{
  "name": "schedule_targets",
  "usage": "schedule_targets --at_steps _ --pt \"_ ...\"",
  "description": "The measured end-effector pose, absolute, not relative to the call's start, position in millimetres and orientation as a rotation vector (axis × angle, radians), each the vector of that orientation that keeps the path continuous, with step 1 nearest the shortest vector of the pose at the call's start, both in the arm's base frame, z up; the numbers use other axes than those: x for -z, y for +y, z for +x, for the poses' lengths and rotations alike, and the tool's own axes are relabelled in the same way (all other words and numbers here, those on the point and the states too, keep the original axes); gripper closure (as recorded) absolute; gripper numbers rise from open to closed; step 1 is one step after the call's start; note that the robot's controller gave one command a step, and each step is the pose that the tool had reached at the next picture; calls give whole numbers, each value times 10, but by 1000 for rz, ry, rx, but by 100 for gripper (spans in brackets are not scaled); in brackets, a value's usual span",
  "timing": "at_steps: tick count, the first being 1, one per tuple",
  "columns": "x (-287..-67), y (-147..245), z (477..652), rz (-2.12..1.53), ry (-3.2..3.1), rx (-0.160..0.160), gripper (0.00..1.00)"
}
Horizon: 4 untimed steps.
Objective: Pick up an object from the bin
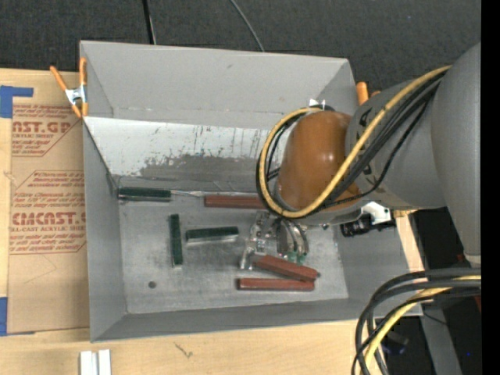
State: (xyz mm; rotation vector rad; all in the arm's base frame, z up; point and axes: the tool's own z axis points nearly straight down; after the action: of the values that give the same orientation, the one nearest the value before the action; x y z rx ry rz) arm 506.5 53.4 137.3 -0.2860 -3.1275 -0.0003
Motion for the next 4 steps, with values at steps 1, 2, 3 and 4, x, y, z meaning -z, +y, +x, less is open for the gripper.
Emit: schedule_targets --at_steps 1,2,3,4 --pt "-1434 557 5123 -292 -3127 1 100" --pt "-1520 565 5227 -223 -3134 -1 100" --pt "-1541 558 5249 -222 -3135 0 100" --pt "-1513 497 5308 -215 -3135 0 100"
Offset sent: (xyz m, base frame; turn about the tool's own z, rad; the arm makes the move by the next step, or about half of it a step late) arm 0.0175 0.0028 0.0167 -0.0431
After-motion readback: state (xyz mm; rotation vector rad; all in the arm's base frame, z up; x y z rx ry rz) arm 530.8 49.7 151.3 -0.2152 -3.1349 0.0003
